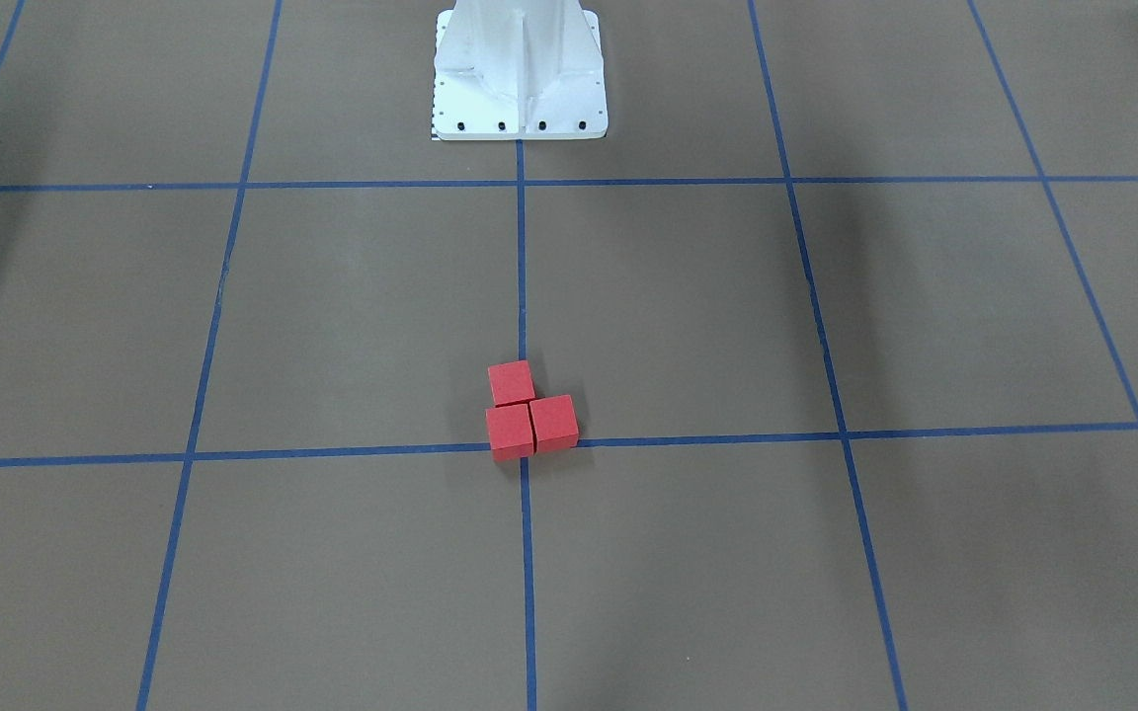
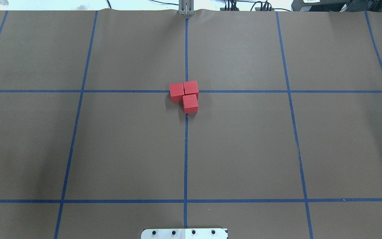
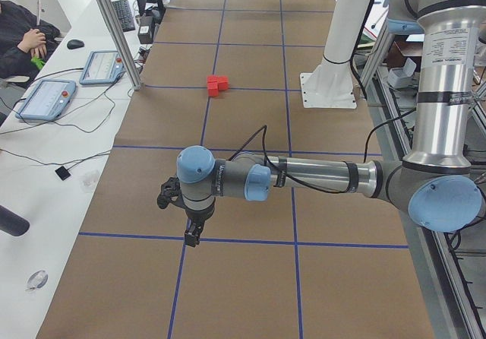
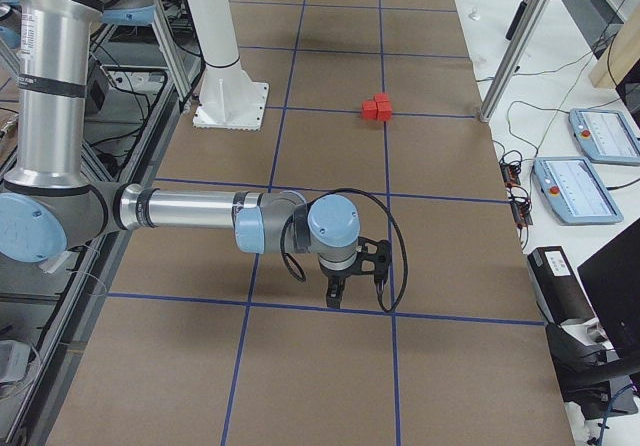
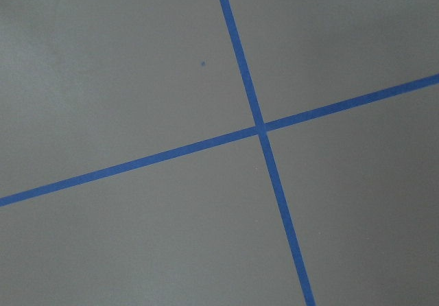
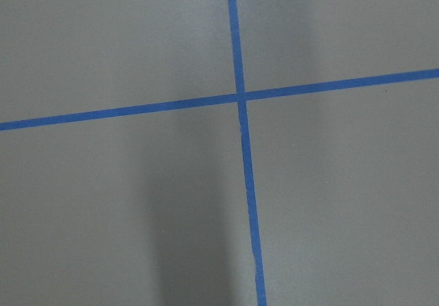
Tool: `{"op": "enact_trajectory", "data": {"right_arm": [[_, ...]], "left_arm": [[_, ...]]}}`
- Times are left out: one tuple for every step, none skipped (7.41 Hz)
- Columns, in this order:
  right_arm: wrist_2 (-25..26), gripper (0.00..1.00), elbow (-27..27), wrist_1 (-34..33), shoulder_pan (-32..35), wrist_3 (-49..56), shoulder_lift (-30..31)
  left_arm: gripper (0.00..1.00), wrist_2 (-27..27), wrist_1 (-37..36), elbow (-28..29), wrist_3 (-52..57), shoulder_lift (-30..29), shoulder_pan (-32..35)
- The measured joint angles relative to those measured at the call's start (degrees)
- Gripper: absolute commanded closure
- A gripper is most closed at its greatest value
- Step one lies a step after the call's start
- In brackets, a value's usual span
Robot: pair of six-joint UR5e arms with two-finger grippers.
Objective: Form red blocks into L shape at center
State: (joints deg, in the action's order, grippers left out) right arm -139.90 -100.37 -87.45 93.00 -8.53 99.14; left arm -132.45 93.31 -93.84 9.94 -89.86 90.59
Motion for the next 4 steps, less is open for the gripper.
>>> {"op": "enact_trajectory", "data": {"right_arm": [[0.1,0.01,-0.1,-0.1,0.2,0.0,0.1],[0.2,0.01,-0.2,-0.1,0.4,-0.1,0.2],[0.5,0.01,-0.3,-0.1,0.5,-0.2,0.3],[0.7,0.01,-0.4,-0.1,0.6,-0.3,0.5]], "left_arm": [[0.0,-0.7,-0.1,-0.2,-1.5,0.0,0.1],[0.0,-1.0,-0.1,-0.2,-2.8,0.0,0.1],[0.0,-1.1,-0.1,-0.2,-3.4,0.0,0.1],[0.0,-1.1,0.0,-0.2,-3.6,0.1,0.1]]}}
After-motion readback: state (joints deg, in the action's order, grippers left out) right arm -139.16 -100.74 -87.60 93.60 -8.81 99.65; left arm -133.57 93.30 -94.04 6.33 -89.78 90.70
